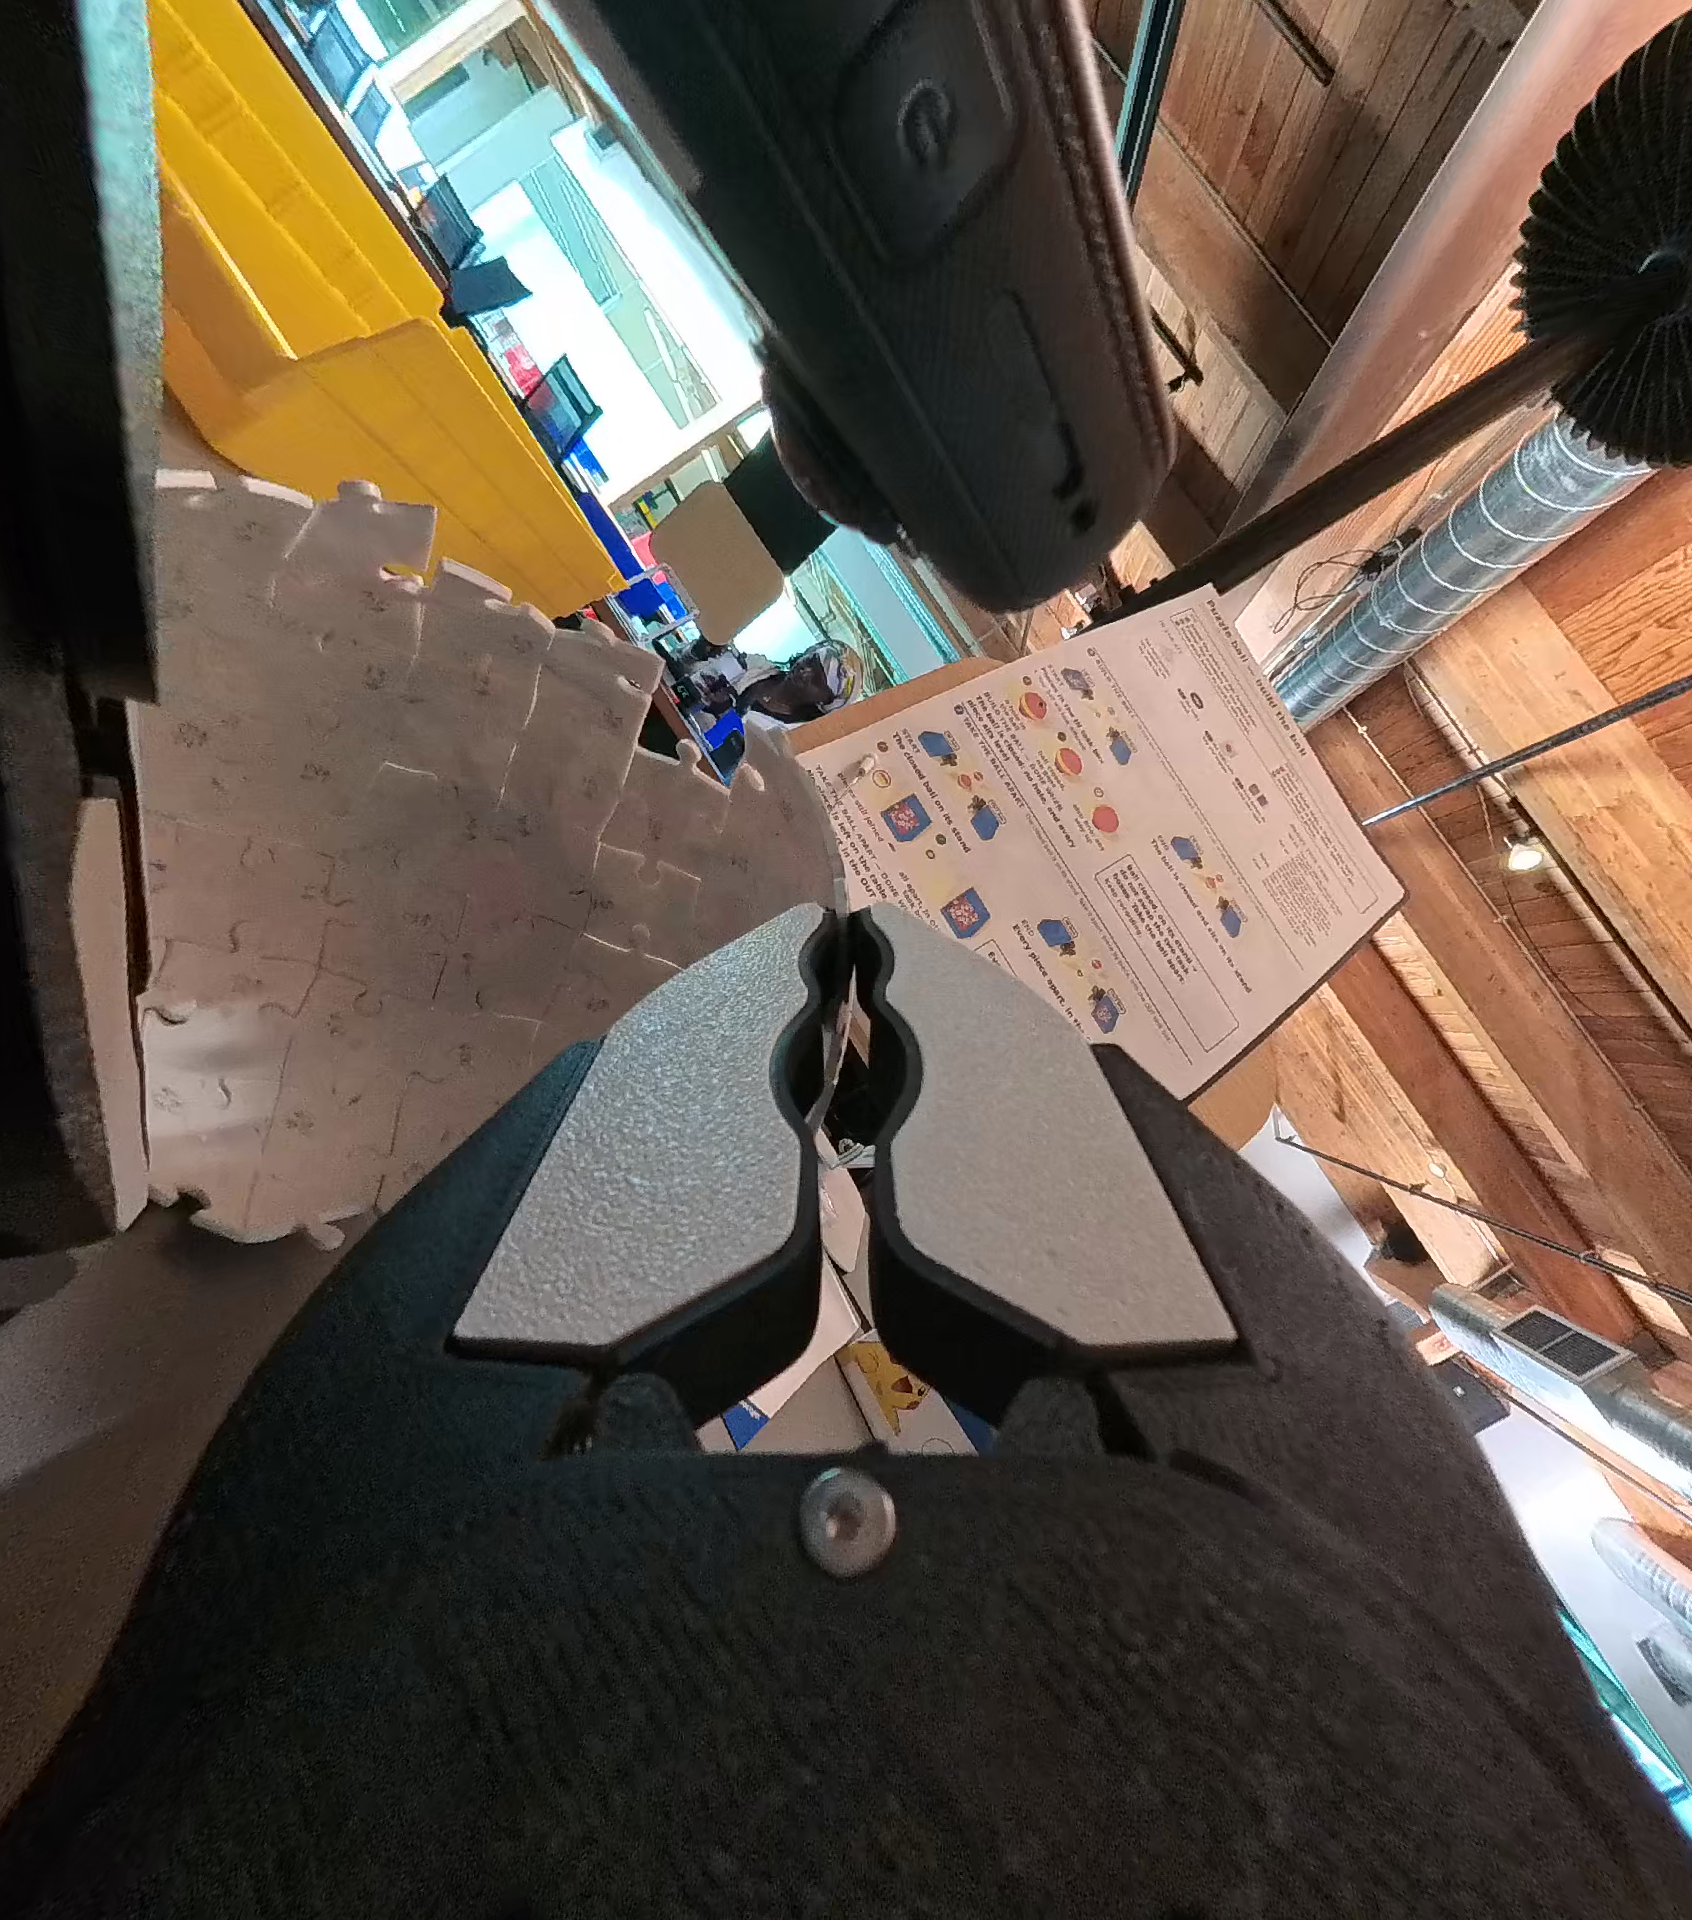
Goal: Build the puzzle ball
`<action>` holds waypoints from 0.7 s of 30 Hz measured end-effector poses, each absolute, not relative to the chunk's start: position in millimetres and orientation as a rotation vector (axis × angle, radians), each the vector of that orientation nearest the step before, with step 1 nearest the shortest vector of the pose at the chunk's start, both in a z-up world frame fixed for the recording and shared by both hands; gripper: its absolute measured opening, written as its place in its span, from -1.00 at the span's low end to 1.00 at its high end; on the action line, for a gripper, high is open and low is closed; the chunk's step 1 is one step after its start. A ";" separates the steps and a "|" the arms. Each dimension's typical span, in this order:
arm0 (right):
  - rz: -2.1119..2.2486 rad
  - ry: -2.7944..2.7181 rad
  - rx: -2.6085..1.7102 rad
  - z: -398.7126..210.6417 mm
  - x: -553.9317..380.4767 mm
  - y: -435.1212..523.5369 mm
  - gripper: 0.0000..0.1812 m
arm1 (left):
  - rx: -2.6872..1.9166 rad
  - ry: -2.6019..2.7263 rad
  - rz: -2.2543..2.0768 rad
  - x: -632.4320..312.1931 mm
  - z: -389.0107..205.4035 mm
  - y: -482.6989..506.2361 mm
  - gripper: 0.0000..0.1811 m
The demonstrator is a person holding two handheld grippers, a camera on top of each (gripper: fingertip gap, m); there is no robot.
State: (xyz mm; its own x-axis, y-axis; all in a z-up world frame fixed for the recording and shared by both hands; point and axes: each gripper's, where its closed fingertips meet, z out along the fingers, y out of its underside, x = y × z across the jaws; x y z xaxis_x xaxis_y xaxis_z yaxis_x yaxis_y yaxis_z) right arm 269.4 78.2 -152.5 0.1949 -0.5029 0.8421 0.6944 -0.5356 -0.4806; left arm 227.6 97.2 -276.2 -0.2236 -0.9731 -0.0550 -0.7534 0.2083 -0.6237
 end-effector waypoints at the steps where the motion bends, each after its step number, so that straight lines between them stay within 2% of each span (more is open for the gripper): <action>1: -1.541 -0.195 -1.489 -152.4 269.1 78.4 -0.97 | -1.593 2.049 -0.668 227.5 -276.1 97.2 -0.64; 7: -1.545 -0.202 -1.489 -152.7 268.6 79.1 -0.97 | -1.468 2.077 -0.591 226.1 -273.3 97.3 -0.77; 16: -1.547 -0.204 -1.489 -152.7 268.7 79.2 -0.97 | -1.446 2.090 -0.606 218.2 -264.8 95.0 -0.58; 21: -1.546 -0.203 -1.490 -152.6 268.9 79.0 -0.97 | -1.441 2.097 -0.541 213.3 -268.1 102.3 -0.60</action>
